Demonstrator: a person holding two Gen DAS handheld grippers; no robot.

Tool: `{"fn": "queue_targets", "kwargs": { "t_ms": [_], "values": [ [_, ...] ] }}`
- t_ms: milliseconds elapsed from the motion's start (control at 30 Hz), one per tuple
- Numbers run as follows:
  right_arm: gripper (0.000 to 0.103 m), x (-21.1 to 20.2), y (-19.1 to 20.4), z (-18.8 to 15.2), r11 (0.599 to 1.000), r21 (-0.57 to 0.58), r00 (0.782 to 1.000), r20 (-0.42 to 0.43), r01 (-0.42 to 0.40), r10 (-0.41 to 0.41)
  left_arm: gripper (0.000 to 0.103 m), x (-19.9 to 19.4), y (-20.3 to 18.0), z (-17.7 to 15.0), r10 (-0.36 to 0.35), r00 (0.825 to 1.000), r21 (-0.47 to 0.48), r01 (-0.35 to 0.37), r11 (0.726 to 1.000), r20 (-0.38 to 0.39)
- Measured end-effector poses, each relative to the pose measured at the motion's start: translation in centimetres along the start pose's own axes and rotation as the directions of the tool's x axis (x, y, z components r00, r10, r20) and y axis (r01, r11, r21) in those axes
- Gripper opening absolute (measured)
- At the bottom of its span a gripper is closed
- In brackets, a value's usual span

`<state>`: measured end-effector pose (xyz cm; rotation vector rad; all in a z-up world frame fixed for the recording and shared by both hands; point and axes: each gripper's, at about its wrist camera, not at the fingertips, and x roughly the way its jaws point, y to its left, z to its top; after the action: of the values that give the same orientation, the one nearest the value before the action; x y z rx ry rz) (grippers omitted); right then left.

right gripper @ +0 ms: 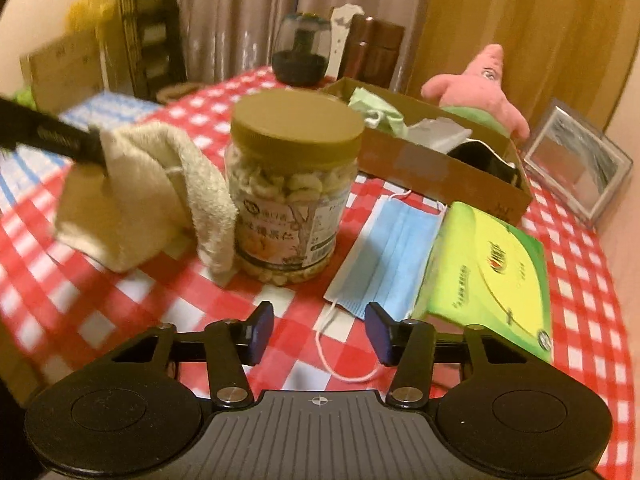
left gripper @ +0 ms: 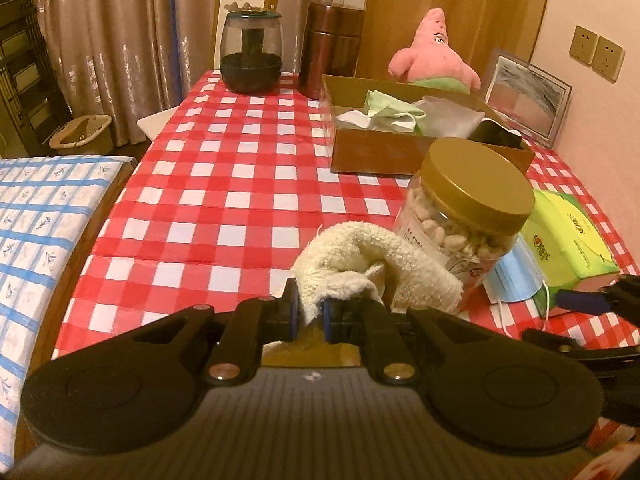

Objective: Organize soft objects
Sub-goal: 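Grasp the cream towel with the left tool, then grasp the blue face mask with the right tool while the left tool holds the towel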

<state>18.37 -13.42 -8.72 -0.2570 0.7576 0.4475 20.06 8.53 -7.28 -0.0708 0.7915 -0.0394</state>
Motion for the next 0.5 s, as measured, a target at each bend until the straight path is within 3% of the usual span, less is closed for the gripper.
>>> {"fn": "queue_targets", "kwargs": {
  "t_ms": [500],
  "values": [
    [0.032,8.5,2.1,0.6,0.961,-0.204,0.979,-0.053,0.184,-0.199,0.010,1.3,0.2,0.5,-0.067,0.998,-0.049,0.067,0.997,0.018]
  ]
}}
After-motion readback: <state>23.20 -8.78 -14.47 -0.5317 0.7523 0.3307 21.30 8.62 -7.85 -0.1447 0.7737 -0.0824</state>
